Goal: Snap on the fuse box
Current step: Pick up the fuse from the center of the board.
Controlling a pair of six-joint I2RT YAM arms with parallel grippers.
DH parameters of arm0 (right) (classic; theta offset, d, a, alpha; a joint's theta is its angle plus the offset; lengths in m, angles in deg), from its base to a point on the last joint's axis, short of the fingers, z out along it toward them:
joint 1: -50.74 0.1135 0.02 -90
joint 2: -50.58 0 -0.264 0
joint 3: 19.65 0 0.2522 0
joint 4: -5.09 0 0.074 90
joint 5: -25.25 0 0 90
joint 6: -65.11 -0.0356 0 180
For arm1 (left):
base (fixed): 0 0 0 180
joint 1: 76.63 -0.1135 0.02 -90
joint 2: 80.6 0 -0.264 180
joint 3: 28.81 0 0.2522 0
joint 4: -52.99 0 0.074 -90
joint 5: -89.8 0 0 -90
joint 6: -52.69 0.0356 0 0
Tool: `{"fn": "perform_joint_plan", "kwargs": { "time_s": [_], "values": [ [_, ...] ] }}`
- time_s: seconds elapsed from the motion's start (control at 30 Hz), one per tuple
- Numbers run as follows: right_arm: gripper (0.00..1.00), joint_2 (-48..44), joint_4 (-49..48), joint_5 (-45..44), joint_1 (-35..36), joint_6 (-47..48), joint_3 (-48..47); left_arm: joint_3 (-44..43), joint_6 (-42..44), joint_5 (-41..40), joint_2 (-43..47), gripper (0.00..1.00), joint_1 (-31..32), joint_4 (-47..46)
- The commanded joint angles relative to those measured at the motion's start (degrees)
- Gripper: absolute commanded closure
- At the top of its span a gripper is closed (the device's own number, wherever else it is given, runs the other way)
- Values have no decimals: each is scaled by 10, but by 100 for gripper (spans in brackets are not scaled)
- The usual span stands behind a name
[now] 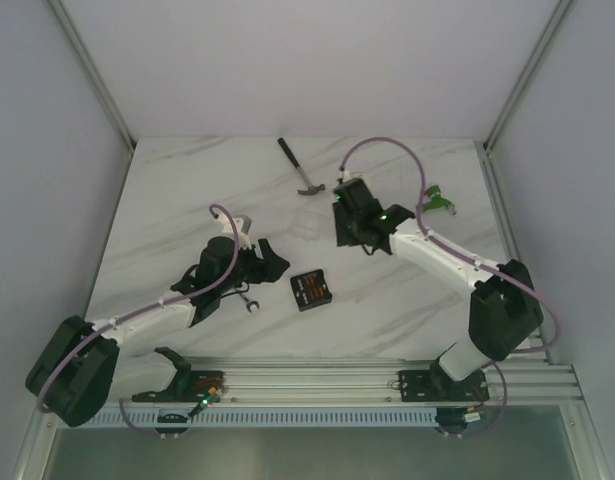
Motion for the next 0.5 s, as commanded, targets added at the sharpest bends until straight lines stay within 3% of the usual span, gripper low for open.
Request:
{"fn": "perform_joint_plan", "kwargs": {
  "time_s": [0.0, 0.17, 0.47],
  "values": [
    [50, -2, -31, -42, -86, 37, 24, 4, 39, -73, 34, 17, 1, 42],
    [41, 34, -94, -29, -206, 48, 6, 9, 52, -108, 44, 6, -4, 54],
    [26, 197, -145, -14, -332, 29, -131, 8, 64, -128, 24, 0, -9, 55]
  ]
}}
